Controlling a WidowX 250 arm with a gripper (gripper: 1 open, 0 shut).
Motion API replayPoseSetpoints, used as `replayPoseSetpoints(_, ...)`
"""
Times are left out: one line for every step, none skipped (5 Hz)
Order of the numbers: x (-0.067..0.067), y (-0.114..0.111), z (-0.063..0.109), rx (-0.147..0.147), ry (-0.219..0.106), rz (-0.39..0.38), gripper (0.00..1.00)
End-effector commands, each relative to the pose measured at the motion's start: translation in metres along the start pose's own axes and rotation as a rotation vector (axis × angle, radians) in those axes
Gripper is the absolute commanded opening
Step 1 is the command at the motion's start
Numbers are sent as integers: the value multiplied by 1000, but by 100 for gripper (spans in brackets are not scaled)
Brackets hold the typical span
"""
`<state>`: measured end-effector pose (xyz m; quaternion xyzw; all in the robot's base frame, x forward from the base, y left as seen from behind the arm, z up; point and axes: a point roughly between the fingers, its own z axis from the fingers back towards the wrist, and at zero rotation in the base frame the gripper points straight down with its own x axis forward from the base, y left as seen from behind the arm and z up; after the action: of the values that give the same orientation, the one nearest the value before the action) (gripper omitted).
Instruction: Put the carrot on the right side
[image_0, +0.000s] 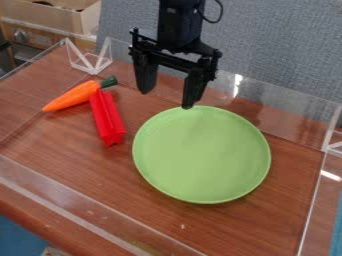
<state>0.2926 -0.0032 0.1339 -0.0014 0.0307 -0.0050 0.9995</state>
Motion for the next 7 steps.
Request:
replayPoseSetpoints(3, -6, -10, -1, 30, 3, 100)
replayPoseSetpoints(5, 25, -18, -1, 36, -28, 100)
replayPoseSetpoints(-10, 72, -21, 2, 33, -104, 100)
replayPoseSetpoints(-31, 116, -20, 4, 2, -164, 100)
replayPoseSetpoints(-35, 156, -19, 7, -25, -187, 100)
replayPoseSetpoints(-10, 181, -21, 9, -52, -244, 100)
replayPoseSetpoints(6, 192, -26, 18, -61, -281, 100)
